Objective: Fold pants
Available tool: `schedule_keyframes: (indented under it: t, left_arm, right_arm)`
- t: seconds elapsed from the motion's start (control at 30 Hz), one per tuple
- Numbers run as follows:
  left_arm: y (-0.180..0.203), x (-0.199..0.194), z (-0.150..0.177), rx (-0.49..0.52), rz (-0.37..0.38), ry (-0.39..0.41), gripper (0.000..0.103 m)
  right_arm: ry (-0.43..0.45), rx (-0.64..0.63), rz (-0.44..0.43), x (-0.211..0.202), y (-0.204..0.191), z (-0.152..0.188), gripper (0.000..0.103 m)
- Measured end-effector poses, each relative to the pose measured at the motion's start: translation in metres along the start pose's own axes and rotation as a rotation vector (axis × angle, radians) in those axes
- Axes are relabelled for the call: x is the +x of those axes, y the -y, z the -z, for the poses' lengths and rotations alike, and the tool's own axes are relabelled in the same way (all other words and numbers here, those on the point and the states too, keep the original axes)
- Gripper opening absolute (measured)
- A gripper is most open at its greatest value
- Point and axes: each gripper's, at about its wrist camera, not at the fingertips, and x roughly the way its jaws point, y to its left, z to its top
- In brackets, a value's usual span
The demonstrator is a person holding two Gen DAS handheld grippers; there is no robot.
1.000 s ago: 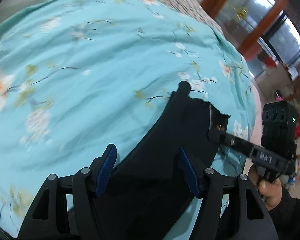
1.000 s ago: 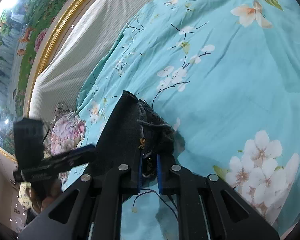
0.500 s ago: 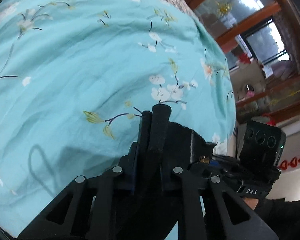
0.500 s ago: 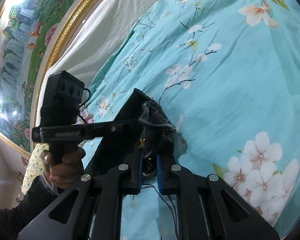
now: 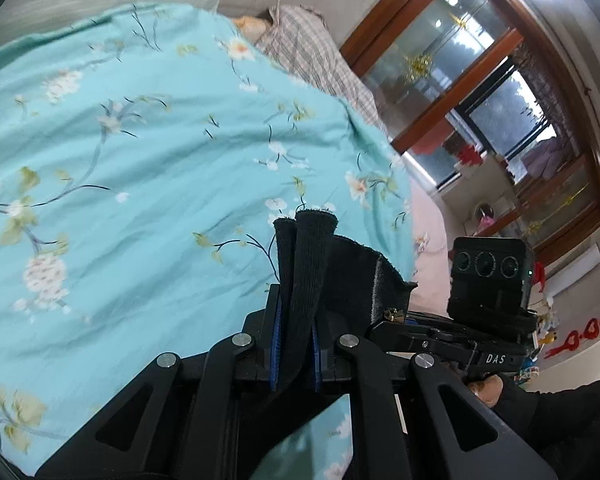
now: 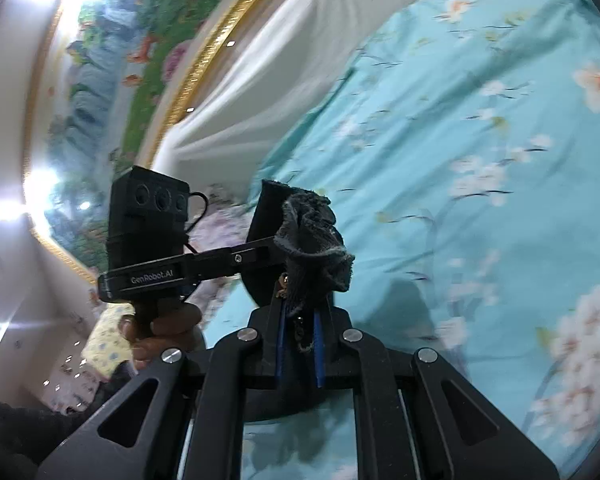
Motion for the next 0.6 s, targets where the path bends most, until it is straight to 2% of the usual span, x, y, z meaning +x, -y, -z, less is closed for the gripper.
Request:
schedule_keyframes:
  t: [0.3,0.6]
  left_arm:
    - [-0.013,-0.065,0.04,-0.02,-0.03,0.101,0.011]
    - [-0.056,-0.103,0.096,-0.152,-0.067,0.159,0.011]
  right_arm:
    - [-0.103,-0.087,-0.143,0.041,-0.052,0.013,0.012]
    - [-0.228,-0.104,-0.2,0.096,-0.074,0.041,0.012]
